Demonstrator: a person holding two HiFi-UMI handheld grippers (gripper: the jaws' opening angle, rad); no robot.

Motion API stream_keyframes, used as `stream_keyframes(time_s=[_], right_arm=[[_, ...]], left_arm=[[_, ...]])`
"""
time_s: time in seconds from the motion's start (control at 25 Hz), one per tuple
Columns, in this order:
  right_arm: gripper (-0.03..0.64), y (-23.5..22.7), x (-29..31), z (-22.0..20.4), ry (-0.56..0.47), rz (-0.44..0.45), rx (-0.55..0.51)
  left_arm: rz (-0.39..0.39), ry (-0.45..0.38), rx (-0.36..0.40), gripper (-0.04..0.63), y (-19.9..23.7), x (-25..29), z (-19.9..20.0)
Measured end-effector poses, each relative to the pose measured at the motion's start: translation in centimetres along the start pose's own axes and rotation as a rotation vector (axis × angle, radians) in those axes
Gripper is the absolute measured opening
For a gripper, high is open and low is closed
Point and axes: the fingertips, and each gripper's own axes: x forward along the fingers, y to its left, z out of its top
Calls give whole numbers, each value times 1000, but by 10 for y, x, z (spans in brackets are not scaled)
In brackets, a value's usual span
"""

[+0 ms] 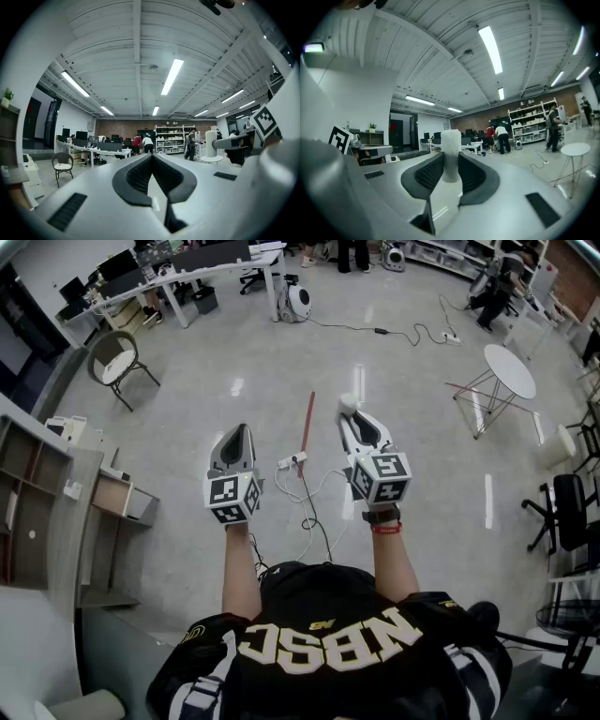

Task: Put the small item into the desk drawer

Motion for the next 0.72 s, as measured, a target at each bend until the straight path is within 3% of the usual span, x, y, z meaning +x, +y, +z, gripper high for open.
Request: stream_keyframes(time_s=[0.2,0.36,0.72], right_arm=[[106,11,14,-11,-14,37,115],[107,49,44,-18,-12,120,140],[107,211,139,-24,35,357,84]], left_arm=[[35,19,-23,14,11,-19,-13],[111,40,-6,14,49,-44,-20],[300,29,1,14,196,-93,-11]])
